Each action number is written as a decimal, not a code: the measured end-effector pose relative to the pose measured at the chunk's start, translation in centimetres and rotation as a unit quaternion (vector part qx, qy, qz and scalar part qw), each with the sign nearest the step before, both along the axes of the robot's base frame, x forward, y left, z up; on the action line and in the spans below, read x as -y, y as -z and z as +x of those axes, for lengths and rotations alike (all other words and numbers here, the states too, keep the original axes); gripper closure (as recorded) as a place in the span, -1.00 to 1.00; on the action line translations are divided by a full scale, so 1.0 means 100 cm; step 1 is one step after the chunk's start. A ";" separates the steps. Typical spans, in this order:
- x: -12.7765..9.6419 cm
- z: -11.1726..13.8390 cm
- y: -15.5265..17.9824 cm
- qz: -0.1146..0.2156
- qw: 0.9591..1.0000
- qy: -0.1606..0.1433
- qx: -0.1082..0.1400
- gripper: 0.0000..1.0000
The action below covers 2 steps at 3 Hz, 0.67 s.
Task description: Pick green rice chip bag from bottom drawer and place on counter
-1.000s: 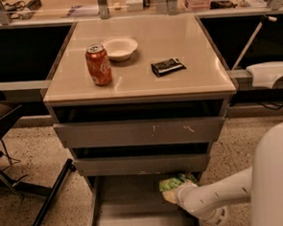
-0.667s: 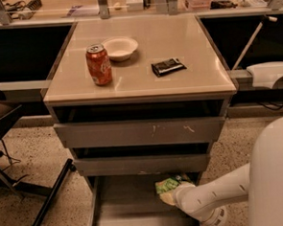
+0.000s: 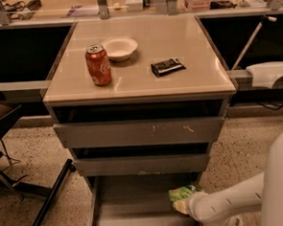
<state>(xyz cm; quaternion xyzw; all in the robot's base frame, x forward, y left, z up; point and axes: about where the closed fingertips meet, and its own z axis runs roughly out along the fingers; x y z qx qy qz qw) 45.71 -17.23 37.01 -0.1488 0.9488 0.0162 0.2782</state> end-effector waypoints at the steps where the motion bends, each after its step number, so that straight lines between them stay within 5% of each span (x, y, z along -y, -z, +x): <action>1: 0.052 -0.050 -0.031 0.001 0.998 0.060 0.011 1.00; 2: 0.084 -0.083 -0.085 0.003 0.994 0.104 0.043 1.00</action>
Offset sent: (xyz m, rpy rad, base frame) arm -0.1095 -0.1255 0.1832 -0.0066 -0.2250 -0.3106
